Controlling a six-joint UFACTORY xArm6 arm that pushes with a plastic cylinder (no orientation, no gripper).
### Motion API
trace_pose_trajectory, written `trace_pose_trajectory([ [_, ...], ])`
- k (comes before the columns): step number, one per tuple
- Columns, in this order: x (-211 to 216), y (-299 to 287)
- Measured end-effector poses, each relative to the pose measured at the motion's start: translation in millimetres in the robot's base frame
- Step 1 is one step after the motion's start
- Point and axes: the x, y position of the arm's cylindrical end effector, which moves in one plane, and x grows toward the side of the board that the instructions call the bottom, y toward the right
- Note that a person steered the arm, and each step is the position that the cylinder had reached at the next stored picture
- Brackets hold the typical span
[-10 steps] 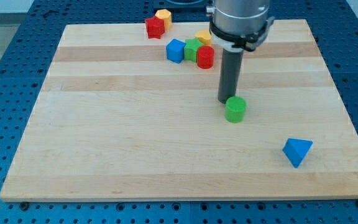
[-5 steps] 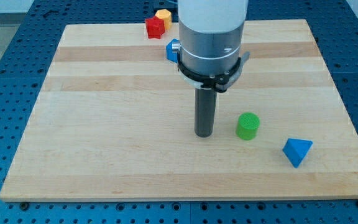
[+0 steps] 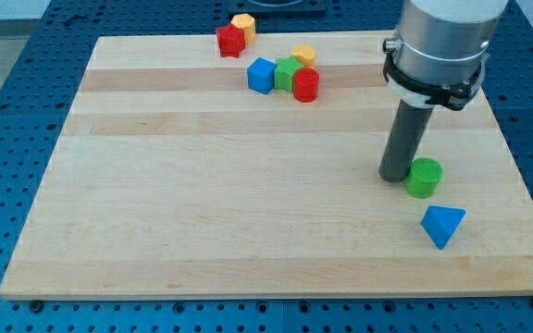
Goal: Slide green circle closer to blue triangle
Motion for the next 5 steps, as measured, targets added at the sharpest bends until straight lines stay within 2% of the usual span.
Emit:
trace_pose_trajectory([
  [1, -10, -14],
  [3, -55, 12],
  [5, 9, 46],
])
